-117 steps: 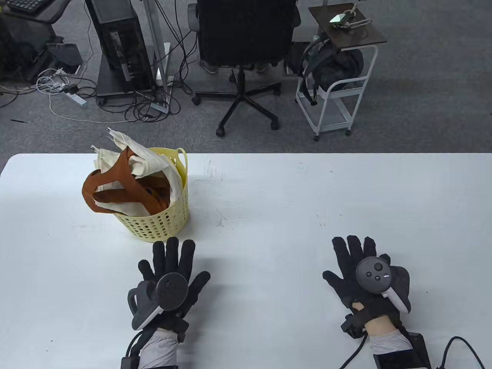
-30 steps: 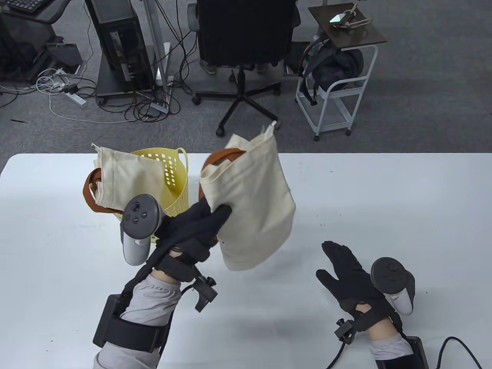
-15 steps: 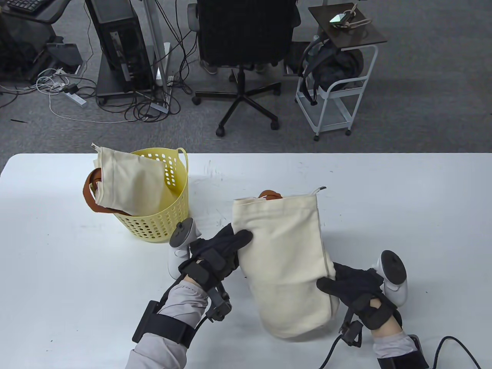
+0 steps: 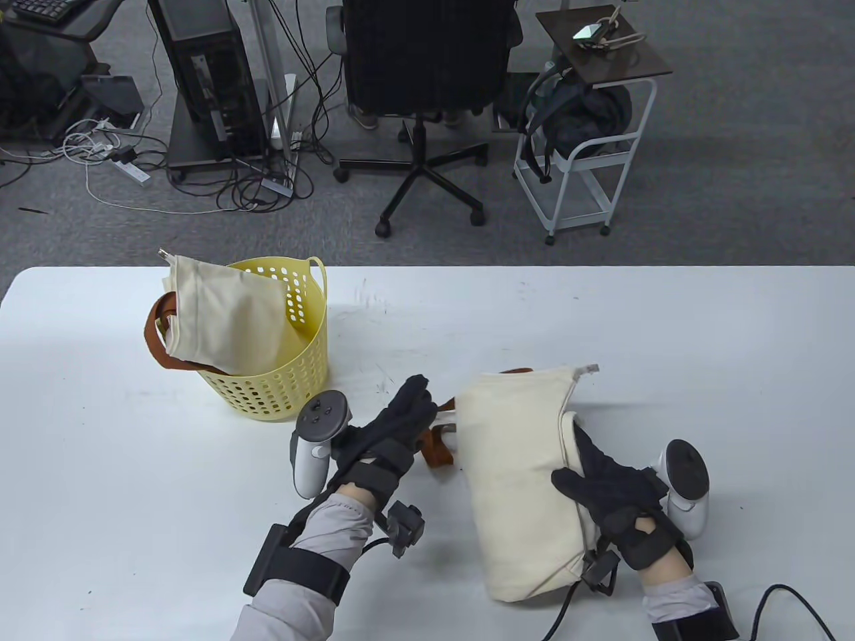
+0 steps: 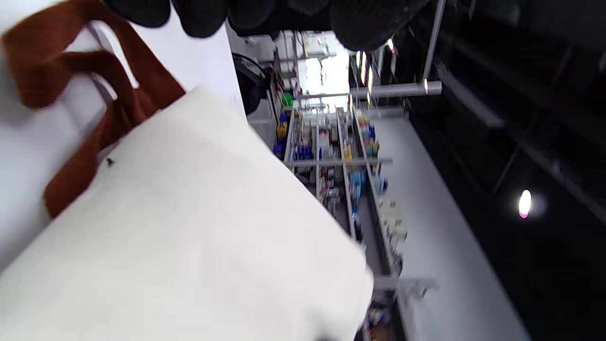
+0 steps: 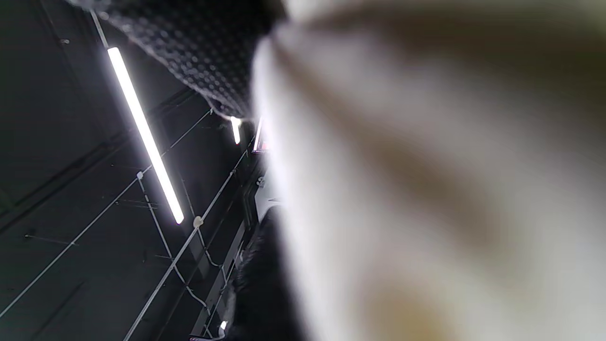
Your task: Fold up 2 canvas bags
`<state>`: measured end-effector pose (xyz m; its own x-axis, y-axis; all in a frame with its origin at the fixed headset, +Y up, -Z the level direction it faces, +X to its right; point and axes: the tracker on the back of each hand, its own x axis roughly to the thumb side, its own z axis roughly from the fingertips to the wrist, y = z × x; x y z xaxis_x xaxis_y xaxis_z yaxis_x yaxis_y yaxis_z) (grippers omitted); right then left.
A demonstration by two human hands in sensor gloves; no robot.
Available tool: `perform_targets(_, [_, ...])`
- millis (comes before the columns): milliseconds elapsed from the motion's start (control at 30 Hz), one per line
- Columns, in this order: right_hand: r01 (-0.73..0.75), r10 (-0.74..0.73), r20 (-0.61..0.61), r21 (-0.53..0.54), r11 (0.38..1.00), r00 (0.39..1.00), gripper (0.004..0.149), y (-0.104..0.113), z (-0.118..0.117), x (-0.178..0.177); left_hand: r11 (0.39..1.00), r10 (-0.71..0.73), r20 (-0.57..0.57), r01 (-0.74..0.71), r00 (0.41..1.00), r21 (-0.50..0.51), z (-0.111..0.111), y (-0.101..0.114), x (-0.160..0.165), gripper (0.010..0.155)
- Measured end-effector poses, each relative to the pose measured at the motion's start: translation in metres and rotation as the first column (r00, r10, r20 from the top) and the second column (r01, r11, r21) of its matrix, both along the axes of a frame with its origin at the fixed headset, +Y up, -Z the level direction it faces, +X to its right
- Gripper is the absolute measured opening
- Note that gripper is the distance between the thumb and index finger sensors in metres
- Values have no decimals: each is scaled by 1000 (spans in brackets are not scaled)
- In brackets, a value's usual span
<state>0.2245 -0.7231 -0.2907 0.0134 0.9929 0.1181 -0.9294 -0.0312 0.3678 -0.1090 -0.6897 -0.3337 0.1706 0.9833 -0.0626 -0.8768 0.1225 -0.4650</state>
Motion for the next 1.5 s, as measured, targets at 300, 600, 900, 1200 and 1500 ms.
perform_targets(300, [81, -101, -196, -107, 991, 975, 64, -6, 3, -17, 935, -355, 314, 335, 881, 115, 19, 12, 76, 89])
perform_targets(600, [89, -105, -152, -112, 990, 983, 61, -9, -3, -8, 952, -306, 196, 296, 932, 79, 9, 9, 65, 59])
perform_targets(900, [251, -243, 290, 12, 968, 926, 59, -1, -7, 50, 955, 293, 28, -291, 956, -52, -23, 12, -11, 58])
perform_targets(1200, [10, 11, 398, -49, 999, 917, 59, -8, -11, 69, 929, 341, -185, -361, 922, -86, -26, -34, -62, 56])
perform_targets(1500, [-488, 563, 208, -322, 812, 800, 62, -29, -19, 53, 961, -148, -239, 83, 960, -263, -9, -78, -87, 61])
